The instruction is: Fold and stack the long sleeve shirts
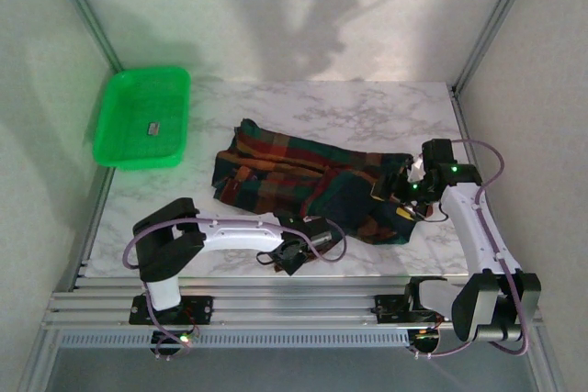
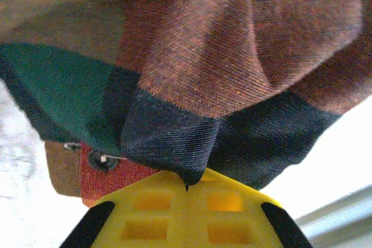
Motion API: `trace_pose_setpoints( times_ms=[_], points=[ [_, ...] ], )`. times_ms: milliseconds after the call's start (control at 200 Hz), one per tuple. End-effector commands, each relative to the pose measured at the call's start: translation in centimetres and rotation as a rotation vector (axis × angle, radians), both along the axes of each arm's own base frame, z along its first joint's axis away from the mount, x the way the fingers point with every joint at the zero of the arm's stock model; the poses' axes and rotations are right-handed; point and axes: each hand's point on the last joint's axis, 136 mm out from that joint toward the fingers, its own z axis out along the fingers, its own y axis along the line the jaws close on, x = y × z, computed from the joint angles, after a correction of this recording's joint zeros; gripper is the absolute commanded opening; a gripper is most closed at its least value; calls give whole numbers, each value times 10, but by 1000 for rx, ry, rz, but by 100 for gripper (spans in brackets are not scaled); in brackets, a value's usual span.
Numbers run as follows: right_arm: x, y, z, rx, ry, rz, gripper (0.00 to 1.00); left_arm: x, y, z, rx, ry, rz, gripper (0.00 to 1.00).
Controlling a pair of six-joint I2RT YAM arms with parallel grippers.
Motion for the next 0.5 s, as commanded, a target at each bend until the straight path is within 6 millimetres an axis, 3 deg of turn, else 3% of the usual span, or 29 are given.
trace_pose_setpoints(
  times_ms=[0,115,360,496],
  points=[
    [9,-6,-3,-20,-11,-39,80,29,17,9,69,-157,65,1],
    [15,-8,-4,-24,-9,-48,80,49,16,45,69,-277,87,0],
    [32,-14,-4,-51,-22,-62,80,99,2,167,16,-565,113,0],
    [46,-17,-5,-57,-27,-70,80,131,7,193,47,-656,119,0]
  ],
)
